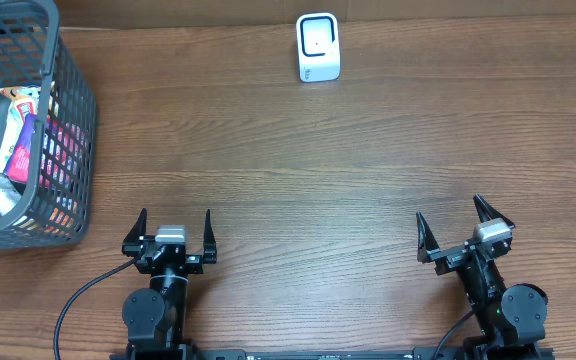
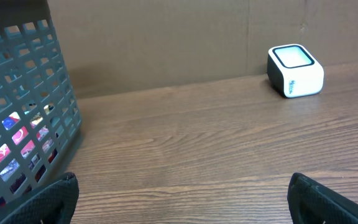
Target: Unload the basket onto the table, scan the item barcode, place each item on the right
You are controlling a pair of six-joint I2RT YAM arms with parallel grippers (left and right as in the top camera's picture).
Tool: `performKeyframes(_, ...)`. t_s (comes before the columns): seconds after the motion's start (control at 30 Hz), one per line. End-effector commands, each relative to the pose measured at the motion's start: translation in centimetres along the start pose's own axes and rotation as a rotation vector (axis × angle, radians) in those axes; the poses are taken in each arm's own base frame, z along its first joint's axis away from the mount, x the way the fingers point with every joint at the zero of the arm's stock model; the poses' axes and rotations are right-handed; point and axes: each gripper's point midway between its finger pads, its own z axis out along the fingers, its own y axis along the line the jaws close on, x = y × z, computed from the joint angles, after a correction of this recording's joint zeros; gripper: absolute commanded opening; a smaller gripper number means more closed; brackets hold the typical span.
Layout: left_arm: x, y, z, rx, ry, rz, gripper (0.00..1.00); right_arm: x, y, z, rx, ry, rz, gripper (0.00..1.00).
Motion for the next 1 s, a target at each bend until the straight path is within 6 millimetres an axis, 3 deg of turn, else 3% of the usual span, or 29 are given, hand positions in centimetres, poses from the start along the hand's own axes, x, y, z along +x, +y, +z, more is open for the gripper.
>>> performKeyframes(0.0, -0.14, -0.64, -0.02, 0.042, -0.012, -0.178, 1.00, 0.20, 0.21, 0.02, -0.010, -0.003, 0.003, 1.00)
performKeyframes(0.97, -0.26, -0.90, -0.04, 0.058, -0.015, -0.220, 1.00, 0.19, 0.21, 0.02, -0.010, -0.003, 0.003, 1.00)
